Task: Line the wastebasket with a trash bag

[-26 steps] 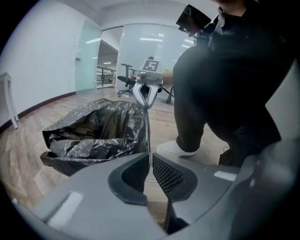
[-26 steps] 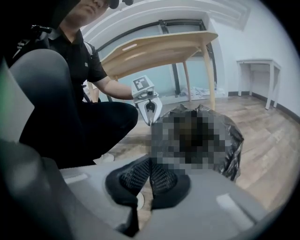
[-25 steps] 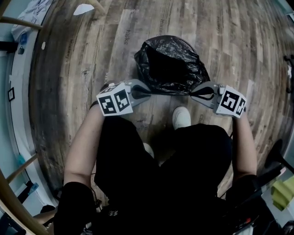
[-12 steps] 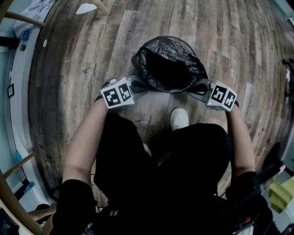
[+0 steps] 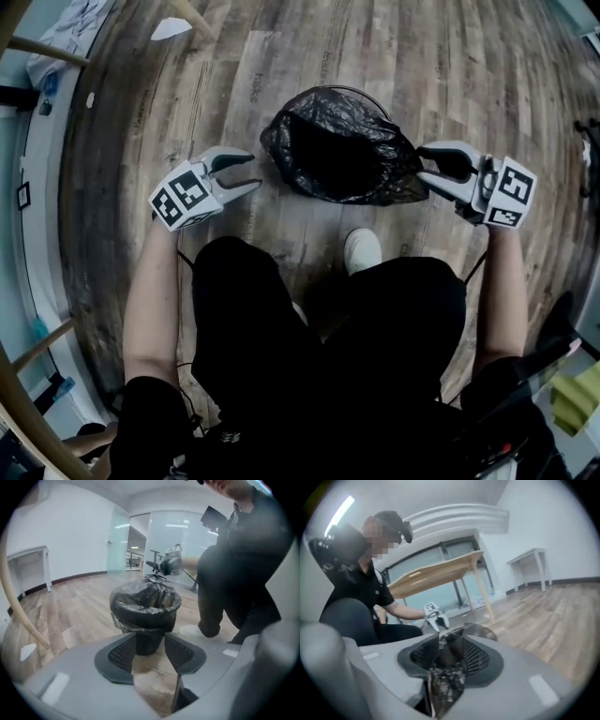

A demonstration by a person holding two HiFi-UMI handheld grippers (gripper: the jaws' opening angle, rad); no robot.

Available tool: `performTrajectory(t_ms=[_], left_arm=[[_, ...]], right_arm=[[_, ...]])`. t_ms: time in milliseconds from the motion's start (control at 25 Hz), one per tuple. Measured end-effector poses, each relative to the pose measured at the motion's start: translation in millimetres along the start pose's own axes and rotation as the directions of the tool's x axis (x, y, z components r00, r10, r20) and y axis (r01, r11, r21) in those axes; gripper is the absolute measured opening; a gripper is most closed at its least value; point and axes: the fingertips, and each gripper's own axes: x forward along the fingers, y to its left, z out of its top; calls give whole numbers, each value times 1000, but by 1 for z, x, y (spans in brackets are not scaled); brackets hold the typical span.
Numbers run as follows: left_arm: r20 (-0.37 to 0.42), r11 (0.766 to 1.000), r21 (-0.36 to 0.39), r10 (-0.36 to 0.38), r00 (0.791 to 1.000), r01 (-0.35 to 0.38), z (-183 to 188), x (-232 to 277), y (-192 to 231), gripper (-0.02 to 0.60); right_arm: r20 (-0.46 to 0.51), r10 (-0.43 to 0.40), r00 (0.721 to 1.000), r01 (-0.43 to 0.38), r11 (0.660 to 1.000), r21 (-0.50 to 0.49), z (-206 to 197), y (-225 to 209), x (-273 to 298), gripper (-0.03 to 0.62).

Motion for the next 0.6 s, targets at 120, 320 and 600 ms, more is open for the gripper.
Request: performTrajectory(t_ms=[120, 320, 600], left_arm=[[136, 997, -45, 66, 989, -61, 35, -11, 26, 225], [238, 993, -79, 103, 966, -86, 73, 10, 49, 257], [258, 992, -92, 113, 960, -92, 91, 44, 59, 262]], right_arm=[[-38, -221, 974, 220, 975, -33, -9, -46, 7, 155], [-193, -272, 943, 281, 960, 16, -43, -79, 38, 155], [-155, -316, 936, 321, 947, 11, -27, -112, 44, 3]])
